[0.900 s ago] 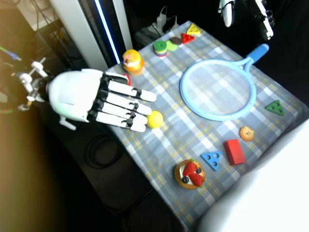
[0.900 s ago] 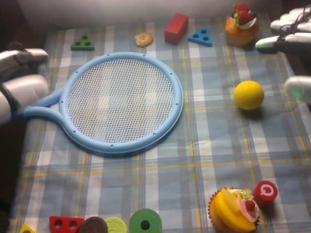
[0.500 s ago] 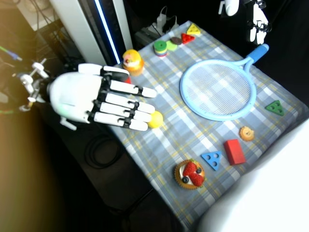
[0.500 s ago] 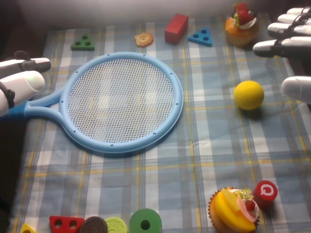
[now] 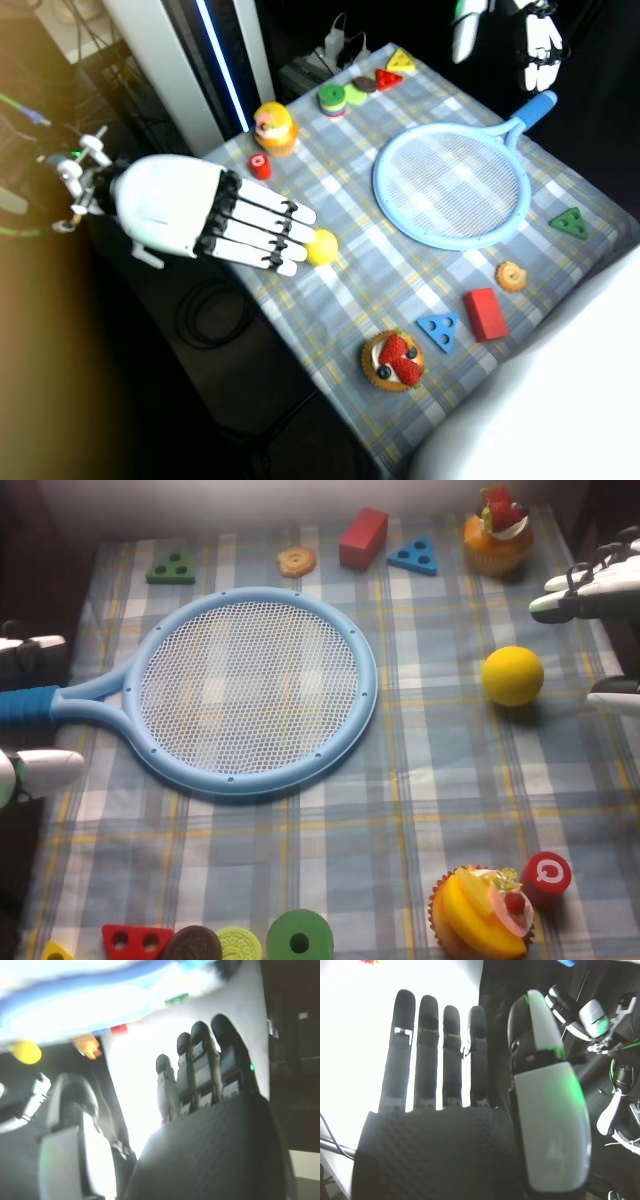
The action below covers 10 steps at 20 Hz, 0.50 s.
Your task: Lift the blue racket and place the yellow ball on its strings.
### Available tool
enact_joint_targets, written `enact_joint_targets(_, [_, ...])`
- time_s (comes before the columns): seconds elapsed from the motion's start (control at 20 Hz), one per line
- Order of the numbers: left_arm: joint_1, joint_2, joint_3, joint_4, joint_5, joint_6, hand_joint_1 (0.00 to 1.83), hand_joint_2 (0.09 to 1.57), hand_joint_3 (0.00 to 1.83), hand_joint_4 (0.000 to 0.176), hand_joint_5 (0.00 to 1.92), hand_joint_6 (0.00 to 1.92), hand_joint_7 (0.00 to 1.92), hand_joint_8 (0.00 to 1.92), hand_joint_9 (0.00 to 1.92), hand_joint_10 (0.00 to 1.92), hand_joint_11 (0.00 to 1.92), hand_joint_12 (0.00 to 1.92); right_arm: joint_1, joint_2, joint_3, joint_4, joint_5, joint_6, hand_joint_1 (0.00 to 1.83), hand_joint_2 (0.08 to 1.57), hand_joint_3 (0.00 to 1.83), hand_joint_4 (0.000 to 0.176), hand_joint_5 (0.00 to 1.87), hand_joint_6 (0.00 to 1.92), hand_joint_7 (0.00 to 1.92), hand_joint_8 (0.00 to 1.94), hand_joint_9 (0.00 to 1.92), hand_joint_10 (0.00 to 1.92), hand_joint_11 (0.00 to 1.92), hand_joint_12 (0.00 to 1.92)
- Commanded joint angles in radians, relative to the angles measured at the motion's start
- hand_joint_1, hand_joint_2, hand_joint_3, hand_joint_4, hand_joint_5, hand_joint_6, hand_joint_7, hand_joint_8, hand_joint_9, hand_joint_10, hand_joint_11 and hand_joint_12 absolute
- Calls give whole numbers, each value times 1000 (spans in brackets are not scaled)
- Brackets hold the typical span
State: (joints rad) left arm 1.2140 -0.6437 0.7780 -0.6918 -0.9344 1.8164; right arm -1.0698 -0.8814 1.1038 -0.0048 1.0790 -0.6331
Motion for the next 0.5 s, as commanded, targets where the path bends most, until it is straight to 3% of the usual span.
enact_joint_targets(0.0, [-6, 9, 1, -14, -113, 24, 712, 951, 0, 172, 203, 0, 327, 0, 272, 2, 0, 558, 7, 0, 4, 17, 121, 6, 993, 1143, 8, 0, 594, 0, 570, 0, 545, 0, 271, 622])
enact_joint_targets(0.1, [-5, 8, 1, -56, -124, 73, 711, 937, 0, 176, 125, 0, 268, 0, 263, 0, 0, 635, 10, 1, 3, 9, 121, 17, 1000, 1147, 7, 0, 586, 0, 562, 0, 534, 0, 257, 617])
enact_joint_targets(0.45, [-7, 5, 74, -156, -78, 135, 772, 926, 0, 176, 55, 0, 136, 1, 128, 0, 0, 382, 24, 3, 0, -17, 122, 21, 958, 1143, 1, 0, 584, 0, 566, 3, 552, 6, 290, 621])
